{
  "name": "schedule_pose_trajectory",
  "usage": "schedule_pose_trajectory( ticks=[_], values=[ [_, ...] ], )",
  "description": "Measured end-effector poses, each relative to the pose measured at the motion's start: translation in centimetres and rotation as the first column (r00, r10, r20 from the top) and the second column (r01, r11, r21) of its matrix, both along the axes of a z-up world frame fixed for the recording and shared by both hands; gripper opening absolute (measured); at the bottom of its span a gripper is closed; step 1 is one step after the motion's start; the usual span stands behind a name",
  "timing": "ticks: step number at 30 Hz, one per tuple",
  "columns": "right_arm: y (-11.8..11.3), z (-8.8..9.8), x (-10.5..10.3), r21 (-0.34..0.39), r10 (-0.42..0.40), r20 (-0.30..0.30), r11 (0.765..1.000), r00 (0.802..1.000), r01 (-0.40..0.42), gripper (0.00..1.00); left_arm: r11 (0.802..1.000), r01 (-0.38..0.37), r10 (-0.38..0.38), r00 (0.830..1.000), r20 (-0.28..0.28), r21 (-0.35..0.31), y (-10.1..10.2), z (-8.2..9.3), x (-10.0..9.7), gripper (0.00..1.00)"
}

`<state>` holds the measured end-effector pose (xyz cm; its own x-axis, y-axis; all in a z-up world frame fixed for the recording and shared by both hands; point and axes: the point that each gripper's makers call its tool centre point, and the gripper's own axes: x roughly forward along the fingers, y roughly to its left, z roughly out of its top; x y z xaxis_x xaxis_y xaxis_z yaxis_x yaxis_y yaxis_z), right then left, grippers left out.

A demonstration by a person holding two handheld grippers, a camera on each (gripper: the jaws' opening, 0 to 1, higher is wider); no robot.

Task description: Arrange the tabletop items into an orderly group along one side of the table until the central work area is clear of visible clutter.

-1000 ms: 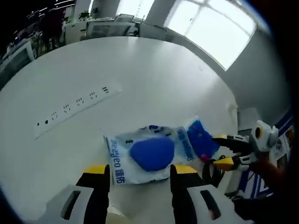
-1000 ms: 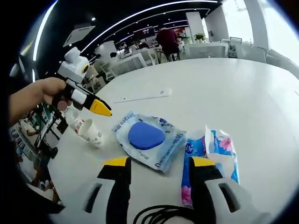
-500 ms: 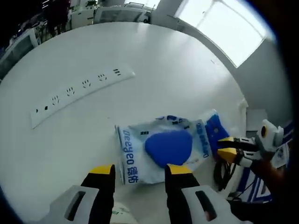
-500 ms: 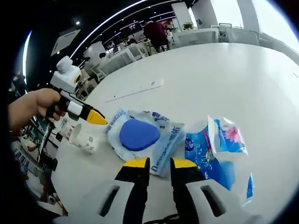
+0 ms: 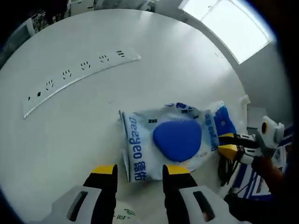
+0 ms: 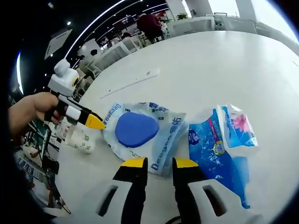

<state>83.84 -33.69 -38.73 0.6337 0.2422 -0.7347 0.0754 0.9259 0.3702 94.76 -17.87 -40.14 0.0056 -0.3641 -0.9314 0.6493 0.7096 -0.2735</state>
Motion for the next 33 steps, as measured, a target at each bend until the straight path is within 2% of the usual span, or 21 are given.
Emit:
schedule_pose_trajectory(
  ticks=[2,5,9,11,12,14,19,22,26,33],
  values=[
    [0.2,-0.4,-0.2,0.015,0.009,-0.018,1.0,1.0,-0.009,0.1,0.998,0.059,-0.059,0.998,0.021,0.024,0.3,-0.3,0.1,0.3],
    [0.2,-0.3,-0.3,0.012,0.009,-0.016,1.0,1.0,-0.009,0.09,0.998,0.058,-0.058,0.998,0.022,0.032,0.3,-0.5,0.2,0.27],
    [0.0,-0.6,-0.3,0.009,0.014,-0.024,1.0,1.0,-0.014,0.04,0.998,0.048,-0.048,0.999,-0.004,0.032,0.6,-1.0,0.0,0.25],
    [0.0,-0.9,-0.3,0.018,0.013,-0.035,1.0,0.999,-0.012,0.03,0.998,0.065,-0.065,0.997,-0.029,0.001,0.1,-1.1,-0.6,0.18],
    [0.0,-1.0,-0.3,0.024,0.011,-0.04,1.0,0.999,-0.01,0.02,0.998,0.067,-0.067,0.998,-0.023,0.01,0.1,-1.2,-0.6,0.18],
    [0.1,-1.1,-0.4,0.025,0.011,-0.046,1.0,0.999,-0.01,0.02,0.99,0.133,-0.134,0.991,0.015,0.043,0.4,-1.3,-0.4,0.14],
    [0.1,-1.0,-0.2,0.046,0.007,-0.049,0.999,0.999,-0.005,0.0,0.986,0.164,-0.165,0.986,0.033,0.027,0.2,-0.4,-0.8,0.03],
    [0.1,-0.8,-0.2,0.05,0.01,-0.046,0.999,0.999,-0.008,0.0,0.982,0.187,-0.187,0.981,0.04,0.014,0.1,0.1,-1.0,0.0],
    [-0.2,-0.4,-0.3,0.032,0.014,-0.025,0.999,1.0,-0.013,0.0,0.981,0.193,-0.193,0.98,0.047,0.008,0.0,0.7,-1.5,0.0],
    [-1.0,1.6,-0.1,0.032,0.005,0.038,0.999,0.999,-0.007,0.0,0.982,0.187,-0.187,0.98,0.069,0.014,0.1,2.5,-2.2,0.0]
  ],
)
